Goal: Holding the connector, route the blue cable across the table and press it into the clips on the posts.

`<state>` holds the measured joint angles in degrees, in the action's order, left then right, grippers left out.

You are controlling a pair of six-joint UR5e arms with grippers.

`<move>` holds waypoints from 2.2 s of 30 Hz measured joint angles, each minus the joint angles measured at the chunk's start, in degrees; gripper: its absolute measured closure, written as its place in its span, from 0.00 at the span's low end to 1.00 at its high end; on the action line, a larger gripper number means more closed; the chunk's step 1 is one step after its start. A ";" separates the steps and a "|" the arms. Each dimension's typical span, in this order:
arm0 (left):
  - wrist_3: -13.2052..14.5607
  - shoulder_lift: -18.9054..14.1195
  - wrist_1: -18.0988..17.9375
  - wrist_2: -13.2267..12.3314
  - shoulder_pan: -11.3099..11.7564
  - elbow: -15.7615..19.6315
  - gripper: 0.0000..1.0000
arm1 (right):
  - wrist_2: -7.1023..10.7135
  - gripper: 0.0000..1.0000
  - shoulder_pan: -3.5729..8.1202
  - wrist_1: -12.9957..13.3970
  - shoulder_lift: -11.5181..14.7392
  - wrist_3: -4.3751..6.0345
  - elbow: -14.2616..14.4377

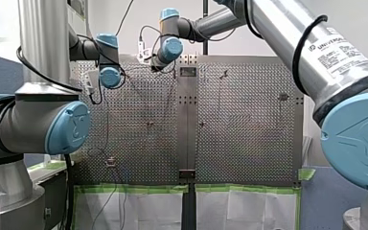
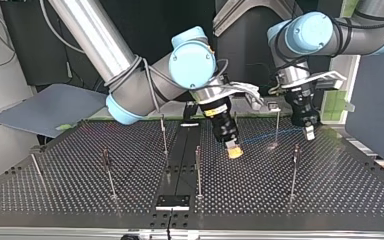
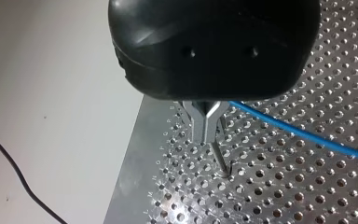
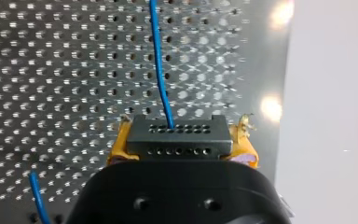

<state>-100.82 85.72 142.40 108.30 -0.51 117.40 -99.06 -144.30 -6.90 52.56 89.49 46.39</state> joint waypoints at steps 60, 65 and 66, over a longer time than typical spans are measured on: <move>-5.35 14.49 -4.74 -11.03 8.27 -11.19 1.00 | 0.08 1.00 0.89 -0.52 -8.73 -0.53 -13.63; -4.90 14.48 -3.83 -11.07 8.29 -11.19 1.00 | -0.02 1.00 0.96 -0.69 -8.79 -0.40 -13.64; -4.99 14.49 -3.52 -11.09 8.29 -11.17 1.00 | -0.04 1.00 0.99 -0.73 -8.80 -0.35 -13.64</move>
<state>-105.81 100.21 138.88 97.21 7.78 106.23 -99.10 -143.31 -7.63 43.76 89.14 32.75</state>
